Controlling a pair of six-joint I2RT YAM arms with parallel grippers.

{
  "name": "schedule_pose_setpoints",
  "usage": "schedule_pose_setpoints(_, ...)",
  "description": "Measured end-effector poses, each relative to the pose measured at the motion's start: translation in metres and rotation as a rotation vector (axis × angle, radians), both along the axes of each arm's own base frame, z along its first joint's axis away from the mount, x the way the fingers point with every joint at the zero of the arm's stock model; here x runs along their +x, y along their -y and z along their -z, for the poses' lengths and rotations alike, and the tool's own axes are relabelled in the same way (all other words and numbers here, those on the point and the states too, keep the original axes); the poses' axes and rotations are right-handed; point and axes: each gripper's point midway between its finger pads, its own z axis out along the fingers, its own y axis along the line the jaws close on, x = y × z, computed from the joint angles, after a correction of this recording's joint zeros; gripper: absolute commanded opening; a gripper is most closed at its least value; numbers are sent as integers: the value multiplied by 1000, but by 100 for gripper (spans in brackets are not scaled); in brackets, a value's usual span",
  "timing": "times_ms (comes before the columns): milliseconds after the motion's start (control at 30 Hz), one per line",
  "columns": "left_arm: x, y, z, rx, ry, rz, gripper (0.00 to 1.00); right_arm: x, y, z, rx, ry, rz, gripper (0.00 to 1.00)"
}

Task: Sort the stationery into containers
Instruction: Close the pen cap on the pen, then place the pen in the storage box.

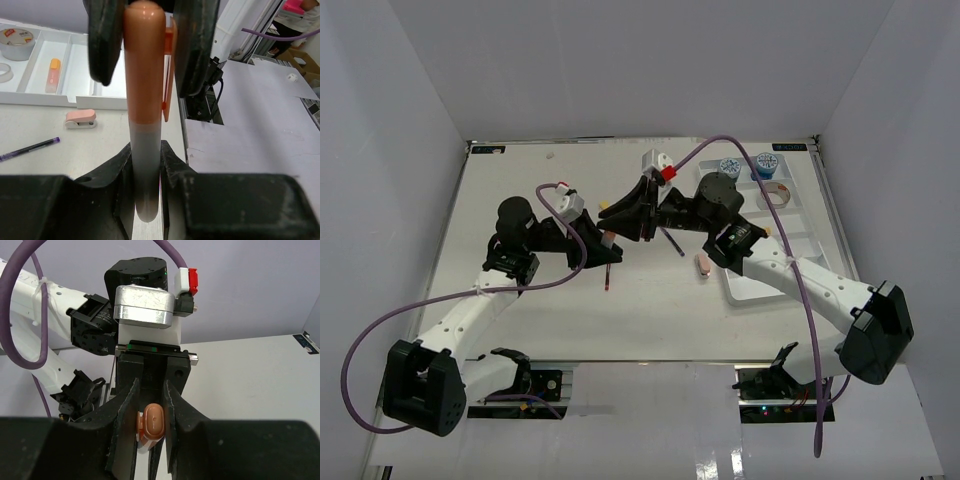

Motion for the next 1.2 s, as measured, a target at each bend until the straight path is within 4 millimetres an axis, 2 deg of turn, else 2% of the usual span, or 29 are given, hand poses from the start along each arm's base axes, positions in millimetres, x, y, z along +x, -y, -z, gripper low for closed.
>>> schedule_pose_setpoints(67, -1, 0, 2, 1, -6, 0, 37, -2, 0, 3, -5, -12, -7, 8)
schedule_pose_setpoints(200, -4, -2, -4, -12, 28, -5, 51, -9, -3, 42, -101, -100, -34, 8)
schedule_pose_setpoints(267, -2, -2, -4, -10, 22, -14, 57, -9, -3, 46, -112, -109, -33, 8)
schedule_pose_setpoints(367, -4, -1, -9, -19, 51, -14, 63, -12, -1, 64, -164, -155, -37, 8)
schedule_pose_setpoints(500, -4, -1, -9, -21, 63, -20, 73, -8, 2, 74, -196, -185, -15, 8)
schedule_pose_setpoints(667, 0, -1, -6, -12, 50, -40, 82, 4, 13, 85, -215, -210, 37, 8)
schedule_pose_setpoints(733, 2, -1, -3, -6, 43, -55, 90, 9, 20, 87, -217, -215, 67, 8)
schedule_pose_setpoints(833, 8, -1, 0, 3, 31, -94, 98, 23, 38, 94, -224, -231, 145, 8)
schedule_pose_setpoints(1000, 25, -3, 9, 28, 0, -199, 98, 58, 83, 112, -245, -272, 345, 8)
schedule_pose_setpoints(1100, 33, -5, 12, 41, -3, -249, 98, 84, 121, 123, -254, -313, 493, 8)
schedule_pose_setpoints(1200, 38, -8, 11, 45, 12, -291, 98, 114, 168, 128, -234, -354, 664, 8)
